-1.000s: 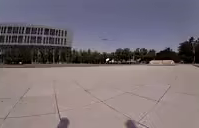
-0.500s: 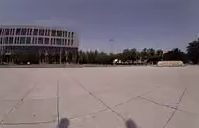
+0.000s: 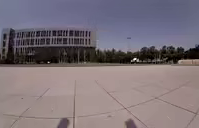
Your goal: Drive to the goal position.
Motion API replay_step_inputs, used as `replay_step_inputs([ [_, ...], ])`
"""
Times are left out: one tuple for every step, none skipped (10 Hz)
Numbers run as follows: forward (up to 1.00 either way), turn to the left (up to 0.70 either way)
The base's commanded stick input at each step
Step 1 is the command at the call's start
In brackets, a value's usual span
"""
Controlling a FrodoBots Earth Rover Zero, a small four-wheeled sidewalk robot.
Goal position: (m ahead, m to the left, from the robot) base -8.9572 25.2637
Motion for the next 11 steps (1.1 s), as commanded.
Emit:
replay_step_inputs([
  [0.00, -1.00],
  [0.00, -1.00],
  [0.00, -1.00],
  [0.00, -1.00],
  [0.00, -1.00],
  [0.00, -1.00],
  [0.00, -1.00],
  [0.00, -1.00],
  [0.00, -1.00],
  [0.00, -1.00],
  [0.00, -1.00],
])
